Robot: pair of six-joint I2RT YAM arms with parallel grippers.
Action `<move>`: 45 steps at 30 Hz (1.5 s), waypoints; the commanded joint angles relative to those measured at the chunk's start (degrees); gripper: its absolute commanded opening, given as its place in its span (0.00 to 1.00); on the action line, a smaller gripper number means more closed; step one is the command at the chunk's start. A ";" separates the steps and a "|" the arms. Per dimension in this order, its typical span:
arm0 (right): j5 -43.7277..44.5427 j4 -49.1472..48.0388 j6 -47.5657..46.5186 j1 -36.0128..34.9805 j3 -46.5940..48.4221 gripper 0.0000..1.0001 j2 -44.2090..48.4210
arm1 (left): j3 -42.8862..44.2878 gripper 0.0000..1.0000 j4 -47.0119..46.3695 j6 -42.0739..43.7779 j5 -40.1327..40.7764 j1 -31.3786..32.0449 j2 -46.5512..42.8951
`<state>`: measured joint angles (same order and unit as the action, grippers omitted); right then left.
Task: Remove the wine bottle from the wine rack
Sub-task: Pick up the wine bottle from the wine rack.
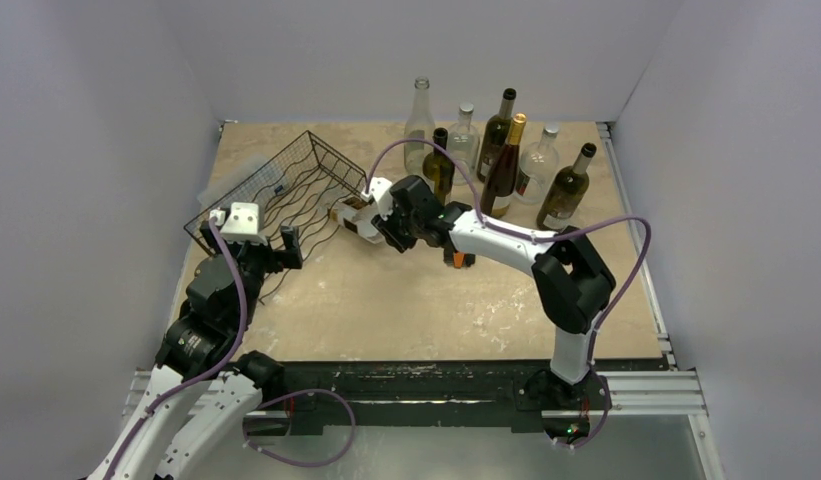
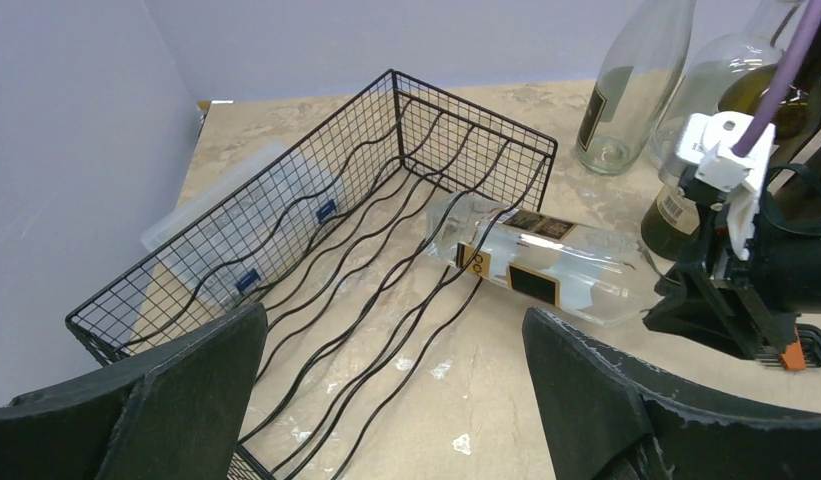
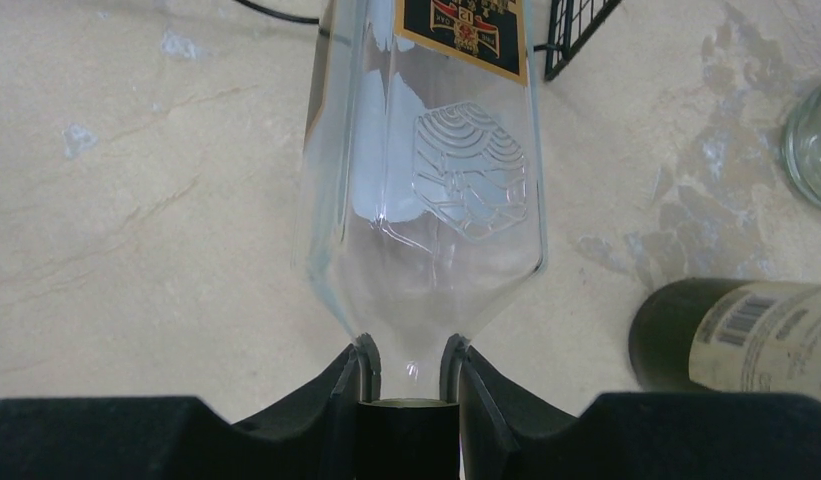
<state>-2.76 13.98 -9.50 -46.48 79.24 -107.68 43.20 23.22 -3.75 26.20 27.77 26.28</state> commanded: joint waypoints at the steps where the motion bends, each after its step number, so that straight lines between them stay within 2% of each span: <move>1: -4.71 -4.68 -1.23 -0.72 -3.37 0.00 6.36 | -0.57 1.00 -2.57 1.10 -0.56 -0.35 0.08; 8: -6.33 -5.96 -2.44 -0.72 -8.18 0.00 12.32 | -0.83 0.99 -2.89 1.68 -2.59 -0.44 0.17; 14: -7.39 -5.89 -3.22 -0.72 -11.83 0.00 16.54 | -0.75 0.92 -3.09 2.84 -8.17 -0.44 0.93; 25: -8.65 -4.45 -5.57 -0.37 -17.09 0.00 22.92 | -1.29 0.88 -4.24 3.48 -17.07 -0.44 1.00; 32: -8.99 0.13 -10.47 -0.21 -18.95 0.00 27.33 | -2.01 0.88 -6.43 5.80 -32.69 -0.44 2.46; 39: -10.47 6.52 -14.90 0.37 -21.38 0.00 33.50 | -5.66 0.88 -13.01 6.80 -49.80 -0.44 5.31; 40: -10.95 7.36 -15.20 0.53 -21.74 0.00 34.33 | -5.82 0.89 -13.62 6.48 -51.69 -0.46 6.32; 42: -12.28 8.76 -15.62 1.04 -22.78 0.00 35.88 | -5.91 0.99 -14.38 5.89 -54.86 -0.35 8.16; 45: -15.71 11.54 -18.00 2.93 -24.00 0.00 37.89 | -7.23 1.00 -16.74 5.90 -58.18 0.41 9.70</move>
<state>-12.40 23.97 -23.77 -45.50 55.75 -73.67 37.43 13.04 1.69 -22.65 27.77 34.46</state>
